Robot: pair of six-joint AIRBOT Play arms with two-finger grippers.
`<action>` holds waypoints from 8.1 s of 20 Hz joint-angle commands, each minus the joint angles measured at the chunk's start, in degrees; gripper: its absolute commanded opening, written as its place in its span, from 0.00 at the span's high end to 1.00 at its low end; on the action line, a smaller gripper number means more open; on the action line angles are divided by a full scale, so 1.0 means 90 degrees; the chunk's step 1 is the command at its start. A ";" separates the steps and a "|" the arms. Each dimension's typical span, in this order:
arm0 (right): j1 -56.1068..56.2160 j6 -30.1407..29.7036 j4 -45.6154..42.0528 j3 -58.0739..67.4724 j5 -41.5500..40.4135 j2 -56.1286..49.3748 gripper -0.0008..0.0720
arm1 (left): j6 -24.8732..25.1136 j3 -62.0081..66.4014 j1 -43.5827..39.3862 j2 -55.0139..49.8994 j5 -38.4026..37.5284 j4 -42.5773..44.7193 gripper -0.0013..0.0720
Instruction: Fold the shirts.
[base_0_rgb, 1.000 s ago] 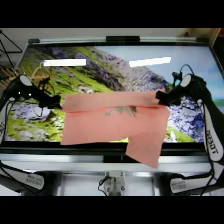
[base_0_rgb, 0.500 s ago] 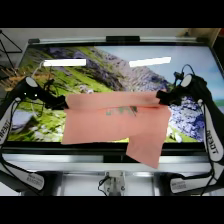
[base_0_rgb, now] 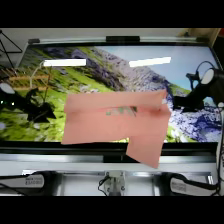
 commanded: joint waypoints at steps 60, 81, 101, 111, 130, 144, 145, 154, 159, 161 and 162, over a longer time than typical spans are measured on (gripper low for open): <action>0.0039 -0.0301 0.3874 -0.0340 -0.4211 -0.1724 0.89 | -0.0466 0.1821 -0.0702 -0.1919 0.2810 -0.1212 0.94; -0.0233 -0.1270 0.3871 -0.0340 -0.2761 -0.2310 0.03 | -0.0100 0.2630 -0.1137 -0.1270 0.1464 -0.1248 0.00; -0.0058 -0.0243 0.4981 0.0347 -0.0192 0.1457 0.89 | -0.0056 0.2305 -0.5469 -0.2463 0.4408 -0.4053 0.94; 0.0619 0.0015 0.4512 0.0347 -0.0721 0.1821 0.89 | 0.0112 0.2497 -0.5260 -0.2198 0.4172 -0.3429 0.95; 0.4104 -0.0782 0.7147 0.0347 -0.4352 -0.2463 0.03 | -0.0393 0.2497 -0.0566 0.2261 0.1892 -0.0835 0.95; 0.1562 0.0464 0.2999 -0.1273 -0.1763 -0.1066 0.03 | -0.0469 0.2429 -0.0563 0.2249 0.1846 -0.0835 0.95; 0.1637 0.0352 0.3322 -0.1489 -0.2178 -0.1066 0.03 | -0.0469 0.2419 -0.0566 0.2251 0.1838 -0.0835 0.94; 0.2047 -0.1588 0.5809 -0.1634 -0.2863 -0.1547 0.88 | -0.0634 0.2419 -0.0563 0.2249 0.1749 -0.0835 0.94; 0.1678 -0.1729 0.7009 0.0151 -0.2599 -0.1260 0.89 | -0.0631 0.2416 -0.0578 0.2198 0.1751 -0.0835 0.94; 0.1588 -0.1297 0.6370 0.1095 -0.2698 -0.1251 0.89 | -0.0634 0.2419 -0.0624 0.2154 0.1751 -0.0835 0.94; 0.1506 -0.1039 0.5904 0.1440 -0.2752 -0.1251 0.89 | -0.0634 0.2419 -0.0675 0.2135 0.1751 -0.0835 0.94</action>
